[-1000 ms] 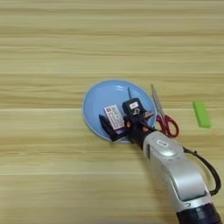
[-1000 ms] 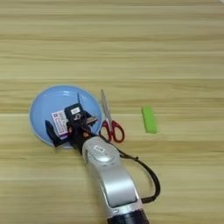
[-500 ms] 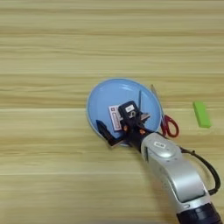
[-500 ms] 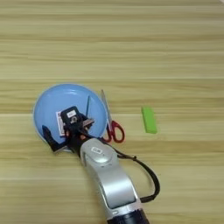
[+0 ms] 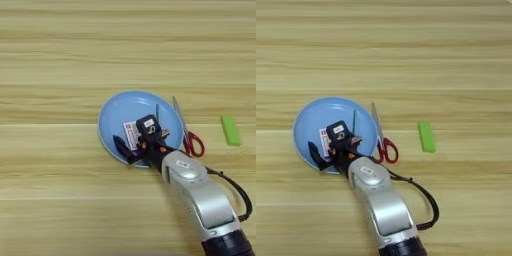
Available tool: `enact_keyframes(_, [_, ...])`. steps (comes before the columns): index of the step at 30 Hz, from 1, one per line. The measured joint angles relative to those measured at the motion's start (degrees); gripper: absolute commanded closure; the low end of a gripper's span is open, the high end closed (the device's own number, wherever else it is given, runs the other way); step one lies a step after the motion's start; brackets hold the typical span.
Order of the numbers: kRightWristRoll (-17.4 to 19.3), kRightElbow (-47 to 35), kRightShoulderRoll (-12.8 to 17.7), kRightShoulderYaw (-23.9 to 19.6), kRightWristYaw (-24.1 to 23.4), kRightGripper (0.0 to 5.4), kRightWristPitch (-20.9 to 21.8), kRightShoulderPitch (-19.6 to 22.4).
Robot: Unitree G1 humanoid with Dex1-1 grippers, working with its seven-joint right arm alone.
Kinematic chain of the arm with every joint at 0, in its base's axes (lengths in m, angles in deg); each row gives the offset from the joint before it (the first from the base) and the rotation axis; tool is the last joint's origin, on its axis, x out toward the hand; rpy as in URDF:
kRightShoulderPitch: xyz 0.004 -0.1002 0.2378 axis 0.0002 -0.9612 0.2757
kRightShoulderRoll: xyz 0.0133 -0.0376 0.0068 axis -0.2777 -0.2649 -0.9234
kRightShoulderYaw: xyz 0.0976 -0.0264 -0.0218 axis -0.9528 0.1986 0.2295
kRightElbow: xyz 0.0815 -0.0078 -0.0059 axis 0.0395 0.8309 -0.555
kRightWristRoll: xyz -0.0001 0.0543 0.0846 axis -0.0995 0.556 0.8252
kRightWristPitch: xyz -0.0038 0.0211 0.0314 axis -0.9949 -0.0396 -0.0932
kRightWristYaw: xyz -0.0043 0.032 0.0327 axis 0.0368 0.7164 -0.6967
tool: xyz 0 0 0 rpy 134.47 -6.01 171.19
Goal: Move the objects on the table
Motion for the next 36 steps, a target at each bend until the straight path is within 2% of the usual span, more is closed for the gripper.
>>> enact_keyframes(17, [0.0, 0.8, 0.0, -0.2, 0.0, 3.29, 0.0, 0.1])
enact_keyframes(36, [1.4, 0.8, -0.9, -1.0, 0.0, 3.31, 0.2, 0.0])
